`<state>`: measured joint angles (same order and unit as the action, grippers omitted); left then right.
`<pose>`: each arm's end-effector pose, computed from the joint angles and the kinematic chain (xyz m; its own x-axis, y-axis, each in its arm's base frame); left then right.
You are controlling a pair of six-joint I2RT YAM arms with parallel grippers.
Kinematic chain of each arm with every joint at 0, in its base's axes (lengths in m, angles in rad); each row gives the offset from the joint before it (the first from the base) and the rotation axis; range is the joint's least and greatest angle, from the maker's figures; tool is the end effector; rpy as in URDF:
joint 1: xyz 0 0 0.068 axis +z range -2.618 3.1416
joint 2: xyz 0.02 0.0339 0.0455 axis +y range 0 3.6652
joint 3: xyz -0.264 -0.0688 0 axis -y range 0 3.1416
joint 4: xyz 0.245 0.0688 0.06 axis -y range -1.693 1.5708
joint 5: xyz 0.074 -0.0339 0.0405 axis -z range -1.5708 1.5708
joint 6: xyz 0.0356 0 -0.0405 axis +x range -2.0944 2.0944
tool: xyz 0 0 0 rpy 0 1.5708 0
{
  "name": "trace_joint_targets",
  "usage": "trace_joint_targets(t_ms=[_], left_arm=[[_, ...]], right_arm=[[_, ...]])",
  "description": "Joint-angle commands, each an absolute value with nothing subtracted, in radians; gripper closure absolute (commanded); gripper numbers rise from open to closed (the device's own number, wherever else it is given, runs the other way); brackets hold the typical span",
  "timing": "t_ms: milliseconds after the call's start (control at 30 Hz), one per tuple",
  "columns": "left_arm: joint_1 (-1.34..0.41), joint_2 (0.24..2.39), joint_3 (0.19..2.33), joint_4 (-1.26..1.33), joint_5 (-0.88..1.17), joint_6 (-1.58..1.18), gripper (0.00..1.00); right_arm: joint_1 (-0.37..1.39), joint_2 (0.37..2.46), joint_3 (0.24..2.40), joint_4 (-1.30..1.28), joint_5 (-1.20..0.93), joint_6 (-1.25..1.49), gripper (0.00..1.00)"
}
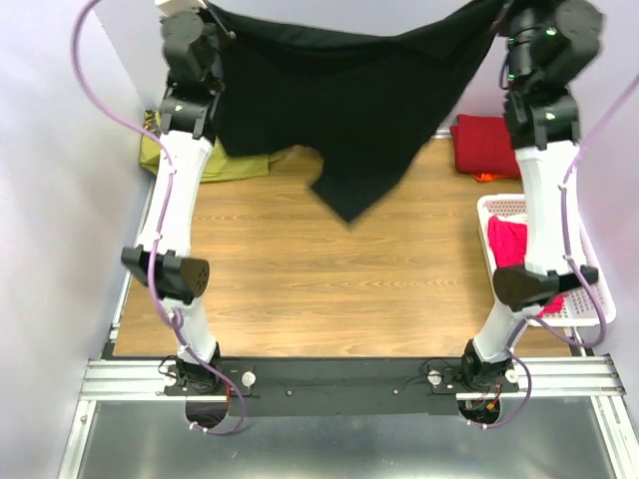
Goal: Fold and stack the t-shirts
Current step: Flatten out the tshirt
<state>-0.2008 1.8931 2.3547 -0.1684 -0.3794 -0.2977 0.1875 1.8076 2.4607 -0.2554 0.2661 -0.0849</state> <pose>0.3934 -0.0666 0.5577 0.3183 -0.3428 -0.8838 -0.0720 0.9209 -0.3831 0.3357 0.0542 0.6086 0.3742 -0.0123 -0.9273 0.0904 0.9956 0.0233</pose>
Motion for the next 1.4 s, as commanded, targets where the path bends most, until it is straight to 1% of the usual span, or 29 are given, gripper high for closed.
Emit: trace_joint_targets(t_ms=[0,33,67,100,167,200,233,267,300,333,367,400,433,467,500,533,567,600,633,667,700,733,800,900,1000,1200,1367], left_arm=[[-0.193,1.677,2.254,-0.068,-0.315,-0.29,1.0],[-0.193,1.643,2.167,-0.058,-0.313,-0.29,1.0],[-0.193,1.613,2.117,-0.045,-0.313,-0.288,1.0],[-0.193,1.545,2.067,-0.04,-0.313,-0.287,1.0],[-0.195,1.479,1.889,-0.037,-0.318,-0.284,1.0],[-0.195,1.415,1.822,-0.034,-0.324,-0.282,1.0],[-0.195,1.385,1.681,-0.032,-0.328,-0.279,1.0],[-0.195,1.361,1.608,-0.034,-0.336,-0.284,1.0],[-0.216,1.318,1.535,-0.032,-0.383,-0.284,1.0],[-0.247,1.306,1.425,-0.025,-0.469,-0.278,1.0],[-0.276,1.304,1.39,-0.049,-0.515,-0.291,1.0],[-0.275,1.322,1.372,-0.108,-0.537,-0.439,1.0],[-0.275,1.337,1.352,-0.194,-0.575,-0.539,1.0],[-0.276,1.345,1.327,-0.335,-0.6,-0.643,1.0],[-0.303,1.33,1.28,-0.347,-0.612,-0.737,1.0],[-0.325,1.312,1.161,-0.345,-0.629,-0.785,1.0],[-0.359,1.286,1.096,-0.345,-0.647,-0.829,1.0],[-0.415,1.219,1.027,-0.338,-0.678,-0.869,1.0],[-0.437,1.182,0.902,-0.328,-0.687,-0.955,1.0],[-0.445,1.149,0.85,-0.325,-0.684,-0.991,1.0],[-0.449,1.088,0.807,-0.319,-0.658,-1.002,1.0],[-0.452,1.062,0.751,-0.322,-0.655,-1.02,1.0],[-0.454,1.001,0.706,-0.339,-0.635,-1.023,1.0],[-0.459,0.962,0.629,-0.412,-0.641,-1.07,1.0],[-0.46,0.962,0.583,-0.445,-0.631,-1.107,1.0],[-0.463,0.983,0.52,-0.457,-0.607,-1.143,1.0],[-0.474,0.965,0.503,-0.476,-0.607,-1.184,1.0]], right_arm=[[0.181,1.622,2.41,-0.115,0.221,-0.124,0.99],[0.181,1.588,2.376,-0.11,0.206,-0.123,0.99],[0.179,1.556,2.276,-0.109,0.198,-0.118,0.99],[0.179,1.472,2.217,-0.107,0.193,-0.1,0.99],[0.179,1.384,2.059,-0.103,0.173,-0.084,0.99],[0.181,1.28,1.882,-0.103,0.175,-0.048,0.99],[0.179,1.231,1.791,-0.104,0.182,-0.022,0.99],[0.179,1.173,1.702,-0.104,0.186,-0.003,0.99],[0.181,1.125,1.507,-0.109,0.186,0.088,0.99],[0.179,1.042,1.429,-0.144,0.181,0.13,0.99],[0.181,1.01,1.343,-0.172,0.175,0.177,0.99],[0.181,0.984,1.268,-0.187,0.169,0.274,0.99],[0.179,0.942,1.115,-0.204,0.143,0.316,0.99],[0.181,0.934,1.062,-0.221,0.141,0.348,0.99],[0.183,0.931,1.021,-0.254,0.147,0.417,0.99],[0.181,0.928,0.978,-0.323,0.131,0.443,0.99],[0.181,0.898,0.897,-0.346,0.129,0.474,0.99],[0.183,0.865,0.841,-0.368,0.139,0.548,0.99],[0.183,0.826,0.791,-0.379,0.14,0.576,0.99],[0.183,0.728,0.706,-0.393,0.156,0.607,0.99],[0.183,0.688,0.678,-0.42,0.175,0.677,0.99],[0.184,0.646,0.66,-0.473,0.181,0.69,0.99],[0.184,0.58,0.637,-0.561,0.204,0.748,0.99],[0.183,0.551,0.647,-0.687,0.204,0.803,0.99],[0.183,0.577,0.673,-0.758,0.277,0.856,0.99],[0.184,0.618,0.712,-0.814,0.333,0.897,0.99],[0.183,0.566,0.724,-0.865,0.405,0.951,0.99]])
